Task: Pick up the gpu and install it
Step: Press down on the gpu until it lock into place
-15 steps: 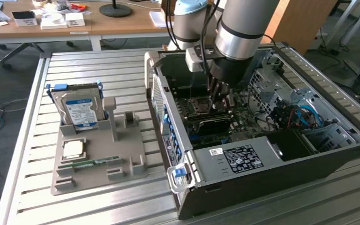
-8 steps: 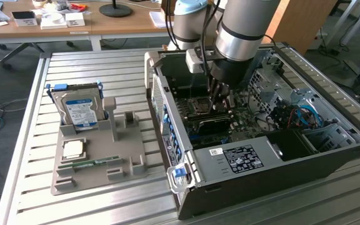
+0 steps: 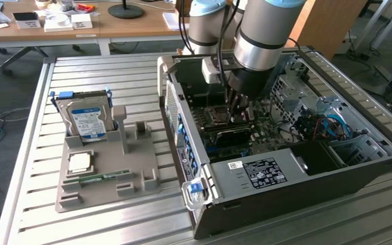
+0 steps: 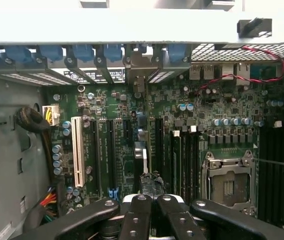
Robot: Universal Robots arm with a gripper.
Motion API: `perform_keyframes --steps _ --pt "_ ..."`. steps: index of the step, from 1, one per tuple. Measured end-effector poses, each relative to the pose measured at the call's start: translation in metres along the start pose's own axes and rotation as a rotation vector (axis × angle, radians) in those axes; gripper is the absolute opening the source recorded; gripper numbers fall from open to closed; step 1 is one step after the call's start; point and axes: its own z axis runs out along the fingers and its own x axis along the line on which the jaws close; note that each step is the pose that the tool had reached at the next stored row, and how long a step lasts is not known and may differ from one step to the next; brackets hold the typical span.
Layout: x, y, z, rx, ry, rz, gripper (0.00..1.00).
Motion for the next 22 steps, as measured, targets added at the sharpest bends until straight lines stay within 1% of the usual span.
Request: perform_keyframes --steps 4,15,19,22 --pt "0.0003 0.0001 0.0043 0.0000 -0.0001 0.000 0.11" --pt "-0.0012 0.0001 0.0052 0.0000 -0.0001 0.000 0.11" --pt "-0.0011 0.0002 0.0092 0.0000 -0.0001 0.000 0.11" --pt "-0.0011 0.0002 0.0098 -0.0001 0.0002 0.000 0.11"
